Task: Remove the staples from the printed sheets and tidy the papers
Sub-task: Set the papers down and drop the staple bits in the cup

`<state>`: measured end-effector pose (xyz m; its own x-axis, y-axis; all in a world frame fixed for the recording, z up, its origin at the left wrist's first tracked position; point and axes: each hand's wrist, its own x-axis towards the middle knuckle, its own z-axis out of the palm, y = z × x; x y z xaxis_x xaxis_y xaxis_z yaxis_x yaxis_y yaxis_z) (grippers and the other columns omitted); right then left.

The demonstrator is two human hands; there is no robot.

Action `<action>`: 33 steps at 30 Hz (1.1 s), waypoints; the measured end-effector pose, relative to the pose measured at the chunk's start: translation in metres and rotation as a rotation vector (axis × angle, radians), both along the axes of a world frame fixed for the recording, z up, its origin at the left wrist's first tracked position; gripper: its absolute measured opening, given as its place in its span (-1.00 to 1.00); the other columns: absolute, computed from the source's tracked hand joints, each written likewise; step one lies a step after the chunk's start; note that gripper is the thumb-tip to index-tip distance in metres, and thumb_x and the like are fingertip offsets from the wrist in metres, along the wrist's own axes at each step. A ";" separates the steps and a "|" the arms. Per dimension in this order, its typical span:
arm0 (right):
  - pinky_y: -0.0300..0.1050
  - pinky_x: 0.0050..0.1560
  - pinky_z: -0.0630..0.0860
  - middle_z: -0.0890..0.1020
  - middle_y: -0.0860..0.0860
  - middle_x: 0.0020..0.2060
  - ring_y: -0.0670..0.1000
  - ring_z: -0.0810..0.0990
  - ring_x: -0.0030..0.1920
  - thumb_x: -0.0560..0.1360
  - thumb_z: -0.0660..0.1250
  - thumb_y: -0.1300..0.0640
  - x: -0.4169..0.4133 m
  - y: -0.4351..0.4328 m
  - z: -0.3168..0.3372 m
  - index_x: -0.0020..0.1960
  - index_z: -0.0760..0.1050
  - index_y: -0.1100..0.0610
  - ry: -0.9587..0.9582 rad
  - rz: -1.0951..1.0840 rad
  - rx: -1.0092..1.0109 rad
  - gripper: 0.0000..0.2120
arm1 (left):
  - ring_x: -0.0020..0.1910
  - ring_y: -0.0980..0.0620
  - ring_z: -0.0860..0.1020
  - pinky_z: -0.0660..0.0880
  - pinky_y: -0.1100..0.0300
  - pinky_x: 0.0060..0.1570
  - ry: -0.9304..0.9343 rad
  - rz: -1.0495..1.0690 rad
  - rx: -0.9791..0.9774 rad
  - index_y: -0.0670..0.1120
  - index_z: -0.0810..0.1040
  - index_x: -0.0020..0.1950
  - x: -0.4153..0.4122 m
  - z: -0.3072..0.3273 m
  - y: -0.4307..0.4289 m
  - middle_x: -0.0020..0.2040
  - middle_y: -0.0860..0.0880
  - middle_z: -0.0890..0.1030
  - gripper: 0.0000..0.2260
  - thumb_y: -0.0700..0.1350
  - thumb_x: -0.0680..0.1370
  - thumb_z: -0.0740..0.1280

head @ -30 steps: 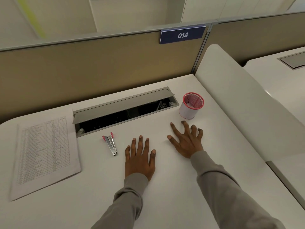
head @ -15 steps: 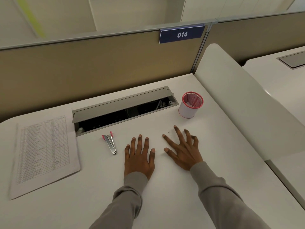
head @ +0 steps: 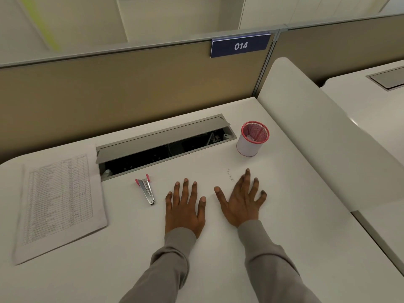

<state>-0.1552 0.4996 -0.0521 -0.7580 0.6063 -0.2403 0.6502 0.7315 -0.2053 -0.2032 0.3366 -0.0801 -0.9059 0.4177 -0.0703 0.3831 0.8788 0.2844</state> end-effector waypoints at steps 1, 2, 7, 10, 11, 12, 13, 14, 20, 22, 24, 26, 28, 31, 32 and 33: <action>0.36 0.46 -0.16 -0.34 -0.02 0.56 0.21 -0.24 0.56 0.44 -0.27 -0.52 -0.007 -0.004 0.001 0.58 -0.24 0.22 0.006 0.009 -0.011 0.01 | 0.62 -0.03 -0.11 -0.08 -0.08 0.56 -0.003 -0.002 -0.005 0.10 -0.01 0.62 0.000 0.000 0.000 0.64 0.03 -0.03 -0.44 0.23 0.64 -0.21; 0.37 0.46 -0.17 -0.34 -0.02 0.56 0.21 -0.24 0.56 0.44 -0.27 -0.52 -0.013 -0.006 0.001 0.58 -0.25 0.20 0.006 0.021 -0.020 0.00 | 0.62 -0.03 -0.12 -0.09 -0.08 0.56 -0.003 -0.004 -0.009 0.10 -0.03 0.63 0.000 -0.001 0.000 0.64 0.03 -0.04 -0.44 0.23 0.64 -0.21; 0.33 0.47 -0.14 -0.22 0.01 0.59 0.21 -0.16 0.57 0.49 -0.19 -0.48 -0.033 0.005 0.003 0.59 -0.17 0.11 0.015 0.091 -0.031 -0.10 | 0.62 -0.04 -0.13 -0.11 -0.08 0.56 -0.006 -0.008 -0.009 0.09 -0.04 0.63 0.001 0.001 0.000 0.64 0.03 -0.06 -0.43 0.23 0.63 -0.22; 0.19 0.48 0.09 0.20 0.11 0.55 0.16 0.12 0.55 0.62 0.00 -0.23 -0.035 0.027 0.007 0.55 0.15 0.17 0.223 0.146 0.062 -0.35 | 0.62 -0.03 -0.13 -0.11 -0.07 0.56 -0.006 -0.007 0.005 0.10 -0.03 0.63 0.001 0.003 0.000 0.64 0.04 -0.05 -0.44 0.23 0.64 -0.20; 0.14 0.48 0.15 0.30 0.13 0.50 0.16 0.21 0.52 0.64 0.06 -0.12 -0.037 0.034 0.007 0.51 0.23 0.21 0.279 0.177 0.069 -0.44 | 0.62 -0.03 -0.12 -0.11 -0.07 0.57 -0.002 -0.007 0.008 0.10 -0.02 0.63 0.001 0.004 0.000 0.64 0.04 -0.04 -0.45 0.22 0.64 -0.19; 0.09 0.47 0.21 0.38 0.17 0.45 0.17 0.28 0.49 0.65 0.11 -0.01 -0.040 0.039 0.007 0.48 0.29 0.25 0.319 0.206 0.047 -0.51 | 0.62 -0.04 -0.11 -0.10 -0.07 0.57 0.003 -0.006 0.008 0.10 -0.01 0.62 0.001 0.004 0.000 0.64 0.03 -0.03 -0.45 0.22 0.64 -0.18; 0.04 0.45 0.26 0.44 0.20 0.40 0.19 0.35 0.44 0.64 0.14 0.09 -0.044 0.041 0.007 0.44 0.35 0.29 0.344 0.231 0.014 -0.56 | 0.62 -0.04 -0.11 -0.09 -0.07 0.57 0.005 -0.005 0.006 0.10 -0.01 0.62 0.001 0.003 0.000 0.64 0.03 -0.03 -0.45 0.22 0.65 -0.18; 0.01 0.42 0.31 0.48 0.23 0.35 0.21 0.40 0.39 0.63 0.16 0.17 -0.048 0.042 0.007 0.40 0.39 0.33 0.354 0.261 -0.004 -0.61 | 0.62 -0.04 -0.10 -0.08 -0.07 0.57 0.005 -0.005 0.007 0.10 0.00 0.62 0.001 0.002 0.000 0.64 0.03 -0.02 -0.45 0.22 0.65 -0.17; 0.00 0.11 0.57 0.56 0.24 0.17 0.23 0.53 0.21 0.42 0.25 0.43 -0.042 0.026 0.008 0.23 0.51 0.38 0.280 0.435 0.107 -0.62 | 0.62 -0.03 -0.12 -0.10 -0.07 0.57 -0.008 -0.005 -0.002 0.11 -0.03 0.62 0.001 0.002 0.000 0.64 0.04 -0.03 -0.44 0.23 0.64 -0.22; 0.02 0.02 0.61 0.56 0.25 0.14 0.23 0.53 0.19 0.40 0.23 0.48 -0.037 0.023 0.006 0.24 0.51 0.37 0.257 0.447 0.140 -0.59 | 0.62 -0.03 -0.13 -0.10 -0.07 0.57 -0.006 -0.005 0.000 0.10 -0.04 0.62 0.001 0.003 0.000 0.64 0.04 -0.05 -0.44 0.24 0.64 -0.23; 0.01 -0.10 0.64 0.58 0.23 0.04 0.21 0.55 0.09 0.39 0.20 0.50 -0.035 0.021 0.005 0.14 0.54 0.36 0.246 0.458 0.173 -0.64 | 0.62 -0.04 -0.12 -0.11 -0.07 0.57 -0.003 -0.003 -0.001 0.10 -0.04 0.63 0.001 0.002 0.000 0.64 0.03 -0.04 -0.43 0.24 0.63 -0.23; -0.09 -0.32 0.57 0.58 0.17 -0.20 0.17 0.57 -0.14 0.30 0.29 0.54 -0.037 0.018 0.011 -0.15 0.57 0.30 0.227 0.479 0.237 -0.77 | 0.62 -0.04 -0.10 -0.09 -0.07 0.57 0.005 0.000 -0.001 0.10 -0.02 0.63 0.001 0.002 0.000 0.64 0.03 -0.01 -0.43 0.24 0.63 -0.23; -0.18 -0.49 0.34 0.51 0.12 -0.42 0.14 0.53 -0.35 0.15 0.36 0.58 -0.039 0.016 0.018 -0.41 0.46 0.22 0.224 0.465 0.242 -0.72 | 0.62 -0.04 -0.07 -0.08 -0.07 0.57 0.008 0.004 0.004 0.10 0.01 0.62 0.001 0.002 0.001 0.64 0.02 0.01 -0.44 0.24 0.64 -0.21; -0.23 -0.47 0.15 0.43 0.13 -0.51 0.15 0.46 -0.47 0.03 0.35 0.61 -0.043 0.016 0.024 -0.52 0.33 0.20 0.255 0.433 0.186 -0.64 | 0.62 -0.05 -0.08 -0.08 -0.07 0.57 0.009 -0.001 -0.001 0.10 0.00 0.62 0.001 0.002 0.001 0.64 0.02 0.01 -0.44 0.24 0.64 -0.22; -0.23 -0.47 0.13 0.42 0.12 -0.53 0.14 0.44 -0.50 -0.01 0.37 0.60 -0.045 0.016 0.025 -0.54 0.30 0.19 0.257 0.430 0.177 -0.62 | 0.62 -0.04 -0.08 -0.09 -0.07 0.57 0.009 -0.002 -0.002 0.10 0.00 0.62 0.001 0.001 0.001 0.64 0.03 0.00 -0.43 0.24 0.63 -0.23; -0.24 -0.47 0.12 0.41 0.11 -0.54 0.13 0.43 -0.52 -0.03 0.39 0.59 -0.046 0.017 0.026 -0.54 0.28 0.17 0.258 0.435 0.184 -0.59 | 0.62 -0.04 -0.09 -0.10 -0.07 0.57 0.008 -0.002 -0.002 0.11 -0.01 0.62 0.000 0.002 0.001 0.64 0.03 -0.01 -0.43 0.24 0.63 -0.23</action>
